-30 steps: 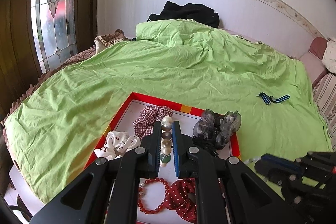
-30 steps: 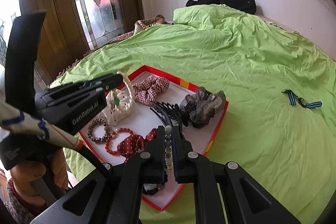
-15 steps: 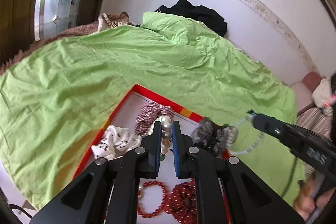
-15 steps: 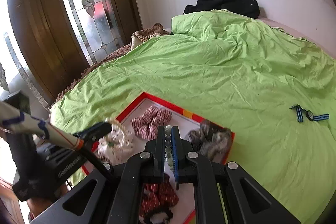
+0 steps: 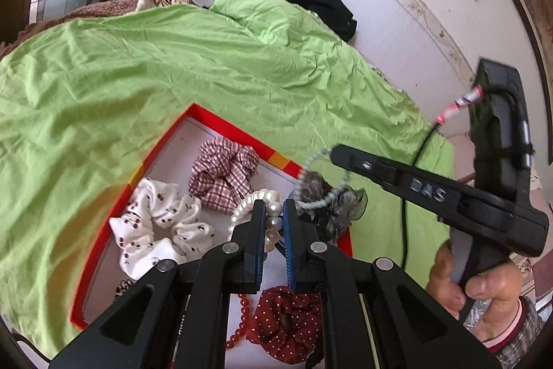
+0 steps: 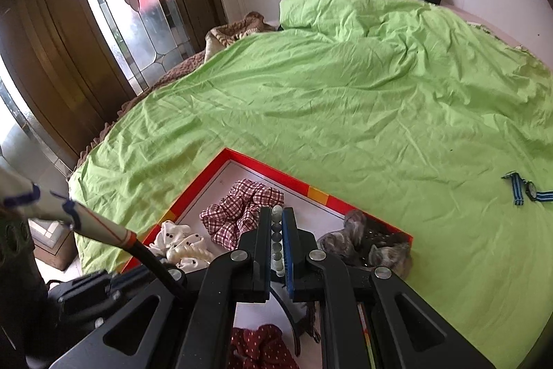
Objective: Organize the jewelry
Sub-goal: 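Lower both bracelets into the tray and open both grippers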
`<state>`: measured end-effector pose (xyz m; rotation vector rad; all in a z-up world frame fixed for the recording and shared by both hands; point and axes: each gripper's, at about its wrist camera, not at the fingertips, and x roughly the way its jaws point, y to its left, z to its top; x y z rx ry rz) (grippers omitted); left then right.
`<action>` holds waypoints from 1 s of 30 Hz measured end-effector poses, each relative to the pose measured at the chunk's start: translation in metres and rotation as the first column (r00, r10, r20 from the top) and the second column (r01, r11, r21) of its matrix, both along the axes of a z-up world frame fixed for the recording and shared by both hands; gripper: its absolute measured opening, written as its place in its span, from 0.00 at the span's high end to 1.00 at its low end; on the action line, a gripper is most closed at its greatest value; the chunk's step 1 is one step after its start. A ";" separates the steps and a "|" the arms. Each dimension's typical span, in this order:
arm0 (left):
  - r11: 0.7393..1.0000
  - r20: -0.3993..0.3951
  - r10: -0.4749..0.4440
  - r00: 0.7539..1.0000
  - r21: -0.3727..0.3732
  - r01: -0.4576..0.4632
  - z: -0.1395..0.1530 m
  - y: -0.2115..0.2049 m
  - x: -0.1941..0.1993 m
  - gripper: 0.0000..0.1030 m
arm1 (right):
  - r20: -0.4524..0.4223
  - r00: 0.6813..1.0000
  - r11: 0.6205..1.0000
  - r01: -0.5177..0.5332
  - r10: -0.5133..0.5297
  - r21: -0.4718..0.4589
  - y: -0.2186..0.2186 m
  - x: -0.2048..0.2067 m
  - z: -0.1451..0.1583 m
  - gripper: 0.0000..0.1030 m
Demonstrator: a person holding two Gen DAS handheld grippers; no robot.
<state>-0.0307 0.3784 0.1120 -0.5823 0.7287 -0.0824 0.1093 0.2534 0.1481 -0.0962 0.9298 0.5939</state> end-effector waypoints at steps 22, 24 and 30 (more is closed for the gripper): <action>0.969 -0.115 -0.028 0.993 0.240 0.055 -0.018 -0.040 0.013 0.91 | -0.121 0.993 1.000 0.010 -0.011 -0.009 0.015 0.031 -0.050 0.94; 0.965 -0.121 -0.021 0.992 0.257 0.052 -0.019 -0.039 0.013 0.91 | -0.126 0.992 1.000 0.006 -0.008 -0.011 0.016 0.031 -0.053 0.94; 0.962 -0.138 -0.005 0.990 0.270 0.042 -0.021 -0.037 0.013 0.91 | -0.151 0.989 1.000 0.003 -0.007 -0.029 0.016 0.032 -0.064 0.94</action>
